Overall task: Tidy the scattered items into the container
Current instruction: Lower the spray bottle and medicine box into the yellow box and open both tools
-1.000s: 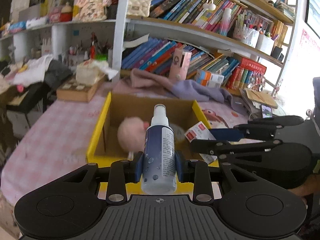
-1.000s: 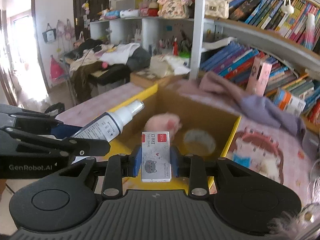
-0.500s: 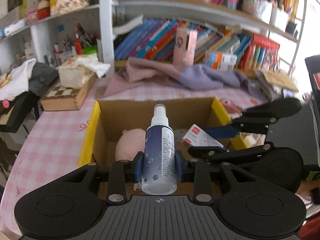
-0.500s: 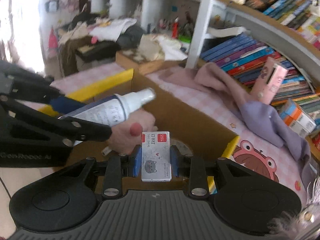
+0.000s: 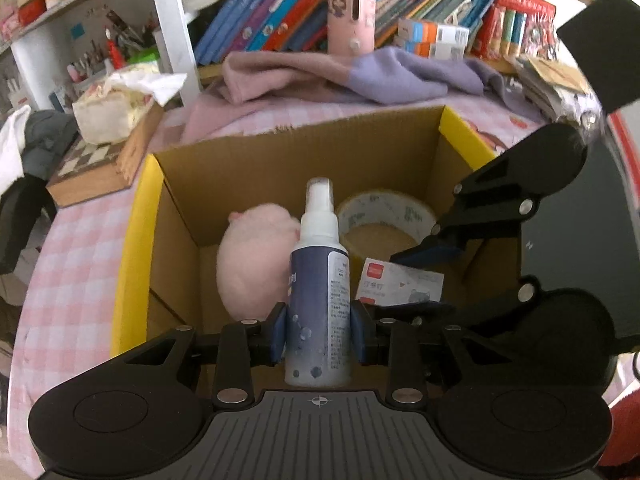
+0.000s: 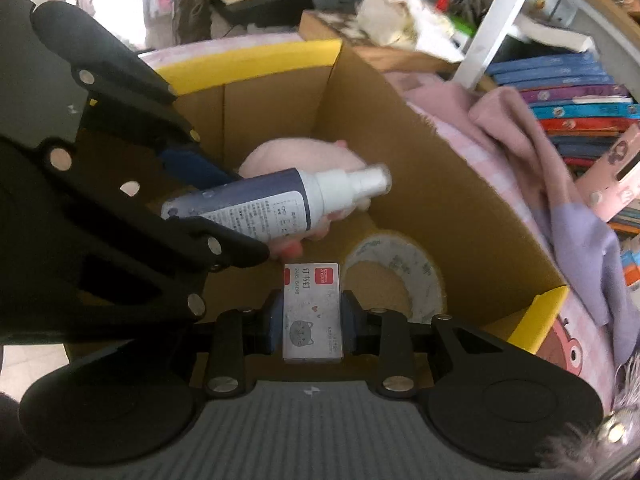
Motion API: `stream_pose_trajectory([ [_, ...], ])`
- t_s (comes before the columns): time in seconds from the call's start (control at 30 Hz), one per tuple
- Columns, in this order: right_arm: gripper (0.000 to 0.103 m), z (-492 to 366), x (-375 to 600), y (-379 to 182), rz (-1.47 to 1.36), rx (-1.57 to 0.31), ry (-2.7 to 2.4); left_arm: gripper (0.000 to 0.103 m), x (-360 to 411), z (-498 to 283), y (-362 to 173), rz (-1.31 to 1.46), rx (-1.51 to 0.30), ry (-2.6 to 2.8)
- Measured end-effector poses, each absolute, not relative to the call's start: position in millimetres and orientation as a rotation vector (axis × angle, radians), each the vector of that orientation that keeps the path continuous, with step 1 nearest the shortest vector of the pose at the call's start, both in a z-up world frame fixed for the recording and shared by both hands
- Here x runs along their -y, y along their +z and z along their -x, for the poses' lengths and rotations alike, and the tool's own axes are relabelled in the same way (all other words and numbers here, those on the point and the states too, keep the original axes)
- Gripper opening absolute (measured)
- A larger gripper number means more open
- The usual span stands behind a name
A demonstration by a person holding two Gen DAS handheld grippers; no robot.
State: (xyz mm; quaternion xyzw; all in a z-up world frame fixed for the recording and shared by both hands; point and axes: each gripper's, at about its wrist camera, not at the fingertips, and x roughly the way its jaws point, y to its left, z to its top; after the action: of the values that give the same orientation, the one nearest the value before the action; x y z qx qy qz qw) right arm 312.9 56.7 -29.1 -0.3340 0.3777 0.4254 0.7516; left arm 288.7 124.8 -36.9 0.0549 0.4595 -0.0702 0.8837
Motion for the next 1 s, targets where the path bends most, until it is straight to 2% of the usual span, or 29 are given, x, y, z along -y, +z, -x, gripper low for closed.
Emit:
stream_pose_trajectory([
  [0.37, 0.029, -310, -62, -34, 0.798, -0.81, 0.938, 0.031, -134, -283, -45, -0.048, -0.971, -0.097],
  [0.4, 0.032, -309, -61, -32, 0.791, -0.803, 0.938, 0.032, -135, -281, -44, -0.044, -0.957, -0.092],
  [0.47, 0.04, -308, -58, -29, 0.767, -0.786, 0.937, 0.034, -136, -274, -37, -0.035, -0.922, -0.096],
  [0.73, 0.05, -292, -38, -3, 0.584, -0.756, 0.882, 0.056, -134, -242, -2, -0.021, -0.753, -0.068],
  [1.0, 0.051, -257, -21, 31, 0.529, -0.632, 0.848, 0.057, -132, -207, 26, 0.047, -0.655, -0.049],
])
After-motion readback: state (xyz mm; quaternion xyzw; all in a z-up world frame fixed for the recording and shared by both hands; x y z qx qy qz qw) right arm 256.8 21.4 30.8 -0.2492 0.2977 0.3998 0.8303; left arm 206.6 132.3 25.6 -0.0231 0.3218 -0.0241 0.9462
